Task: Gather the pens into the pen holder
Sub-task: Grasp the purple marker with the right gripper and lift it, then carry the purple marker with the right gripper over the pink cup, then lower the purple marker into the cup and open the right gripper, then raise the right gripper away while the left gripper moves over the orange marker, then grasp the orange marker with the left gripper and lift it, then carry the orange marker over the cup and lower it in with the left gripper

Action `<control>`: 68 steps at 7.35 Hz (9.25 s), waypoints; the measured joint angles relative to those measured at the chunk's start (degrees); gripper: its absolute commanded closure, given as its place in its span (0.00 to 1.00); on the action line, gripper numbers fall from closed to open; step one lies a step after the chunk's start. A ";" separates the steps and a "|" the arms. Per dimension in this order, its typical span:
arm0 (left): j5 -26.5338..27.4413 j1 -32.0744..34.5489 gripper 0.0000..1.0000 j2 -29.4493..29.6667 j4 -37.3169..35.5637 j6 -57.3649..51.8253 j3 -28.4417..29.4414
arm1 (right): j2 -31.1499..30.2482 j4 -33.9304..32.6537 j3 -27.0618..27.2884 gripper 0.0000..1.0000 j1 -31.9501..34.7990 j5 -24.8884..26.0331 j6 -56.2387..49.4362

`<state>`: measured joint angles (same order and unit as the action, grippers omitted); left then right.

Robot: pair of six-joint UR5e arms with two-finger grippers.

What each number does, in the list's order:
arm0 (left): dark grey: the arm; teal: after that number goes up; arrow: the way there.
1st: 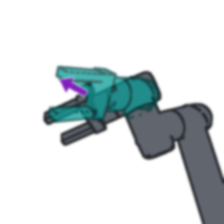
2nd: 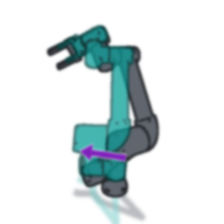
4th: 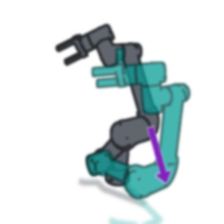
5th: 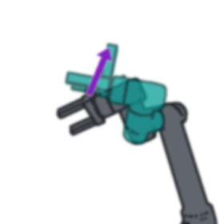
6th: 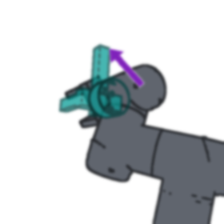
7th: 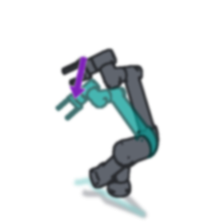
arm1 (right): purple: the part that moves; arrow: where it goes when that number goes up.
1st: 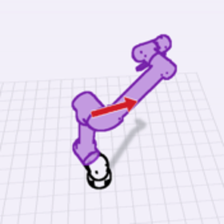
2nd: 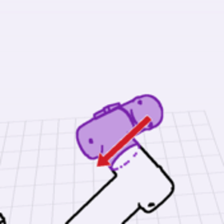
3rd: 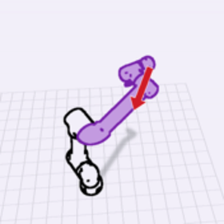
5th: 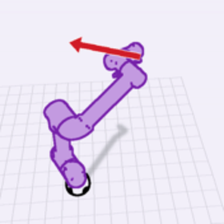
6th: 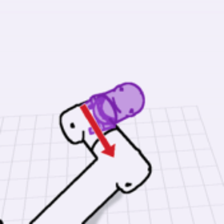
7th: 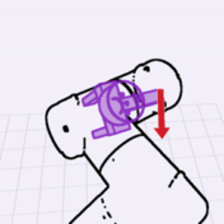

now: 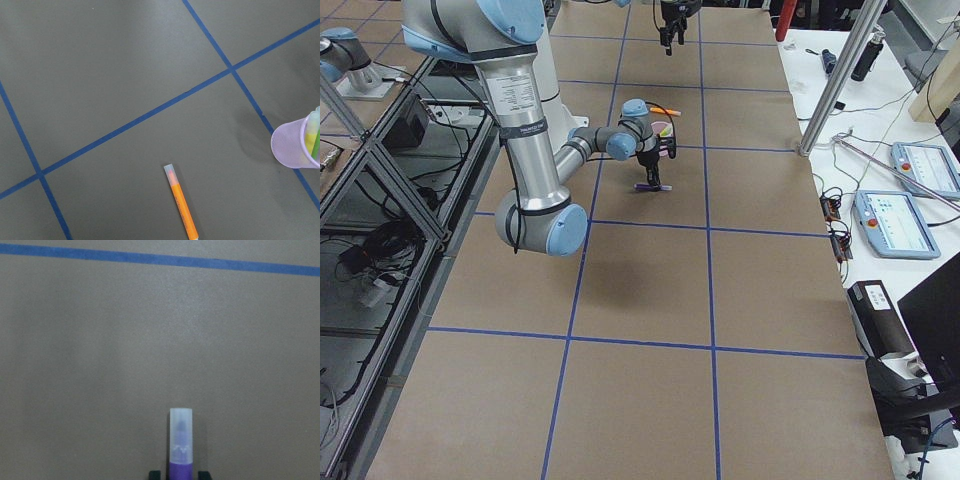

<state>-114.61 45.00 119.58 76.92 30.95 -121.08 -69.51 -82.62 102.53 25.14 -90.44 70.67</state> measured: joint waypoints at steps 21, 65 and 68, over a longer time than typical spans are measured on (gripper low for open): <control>-0.17 0.00 0.00 2.24 4.26 0.33 6.44 | 10.48 10.15 0.29 1.00 -16.47 54.96 5.45; 28.60 -20.87 0.63 3.54 87.13 3.91 33.07 | 1.83 -1.06 5.92 0.00 28.65 -22.85 -23.38; 29.43 -21.00 0.00 4.35 87.51 3.79 35.02 | 1.89 -0.94 5.92 0.00 28.68 -22.85 -23.38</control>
<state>-85.18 24.00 123.93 164.43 34.74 -86.06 -67.62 -83.56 108.46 53.82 -113.29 47.28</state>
